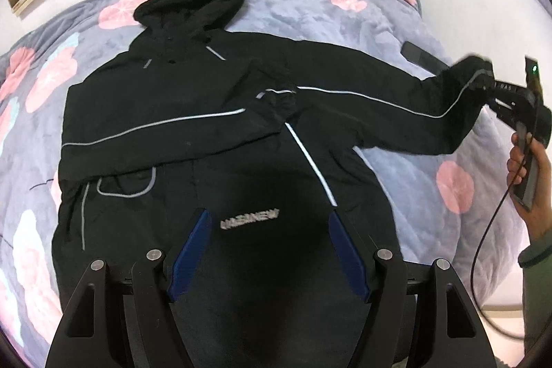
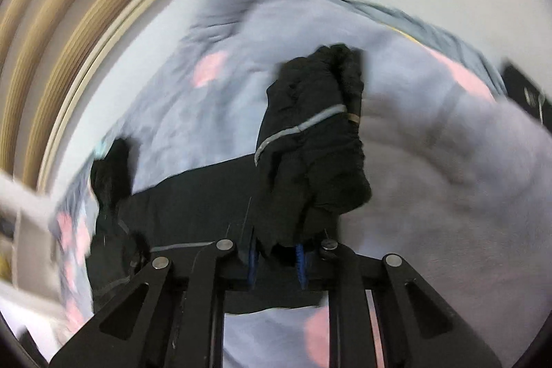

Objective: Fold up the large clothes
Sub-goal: 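Lift the sleeve with the right gripper and lay it across the body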

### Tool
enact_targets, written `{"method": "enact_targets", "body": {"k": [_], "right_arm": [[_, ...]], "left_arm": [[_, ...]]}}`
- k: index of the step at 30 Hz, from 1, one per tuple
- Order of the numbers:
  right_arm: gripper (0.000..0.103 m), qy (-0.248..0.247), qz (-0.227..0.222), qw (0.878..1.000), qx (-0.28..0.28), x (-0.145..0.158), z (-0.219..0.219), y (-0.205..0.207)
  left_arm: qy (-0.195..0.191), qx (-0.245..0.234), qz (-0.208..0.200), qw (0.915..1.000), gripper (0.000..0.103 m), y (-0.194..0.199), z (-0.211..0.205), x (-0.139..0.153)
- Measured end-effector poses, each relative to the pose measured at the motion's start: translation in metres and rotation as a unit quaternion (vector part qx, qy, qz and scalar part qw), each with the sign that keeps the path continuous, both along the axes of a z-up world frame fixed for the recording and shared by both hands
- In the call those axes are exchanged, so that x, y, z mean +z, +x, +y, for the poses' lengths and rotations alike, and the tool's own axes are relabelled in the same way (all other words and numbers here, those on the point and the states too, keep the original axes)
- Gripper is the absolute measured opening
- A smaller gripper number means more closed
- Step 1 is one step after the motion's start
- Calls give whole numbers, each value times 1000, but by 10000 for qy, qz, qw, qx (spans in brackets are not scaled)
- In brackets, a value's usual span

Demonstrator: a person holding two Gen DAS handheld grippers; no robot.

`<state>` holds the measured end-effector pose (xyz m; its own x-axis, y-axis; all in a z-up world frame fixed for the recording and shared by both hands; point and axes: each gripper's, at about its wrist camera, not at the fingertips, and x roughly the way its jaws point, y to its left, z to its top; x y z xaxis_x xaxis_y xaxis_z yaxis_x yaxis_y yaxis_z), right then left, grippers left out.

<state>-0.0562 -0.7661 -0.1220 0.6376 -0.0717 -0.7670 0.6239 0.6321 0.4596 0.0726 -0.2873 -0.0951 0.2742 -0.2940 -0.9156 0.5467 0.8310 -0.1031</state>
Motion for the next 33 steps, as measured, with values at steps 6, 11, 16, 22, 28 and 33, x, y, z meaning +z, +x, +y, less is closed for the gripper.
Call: {"method": "enact_targets", "body": {"k": [6,11,16,22,28,33], "right_arm": [[19,-692,62,9935,900,46,109,81],[19,-1052,183,9785,1764,61,205,150],[19,-1358,301,9525,2711,59,305,217],[19,-1444,412,9177,3678,26,411,275],[21,-1462,1304,8857,4210,-62,478,323],[28,-1772,1471,8637,4483,-92,490,327]], "left_arm": [[-146,207,22,9997,72,39,44,-6],[-226,528,70,9983,72,83,78,-18],[-364,954,42,9948,72,122,111,-27],[-296,1416,127,9894,72,146,147,-51],[-130,1717,407,9842,72,154,173,-81],[-154,1773,510,9827,72,163,176,-95]]}}
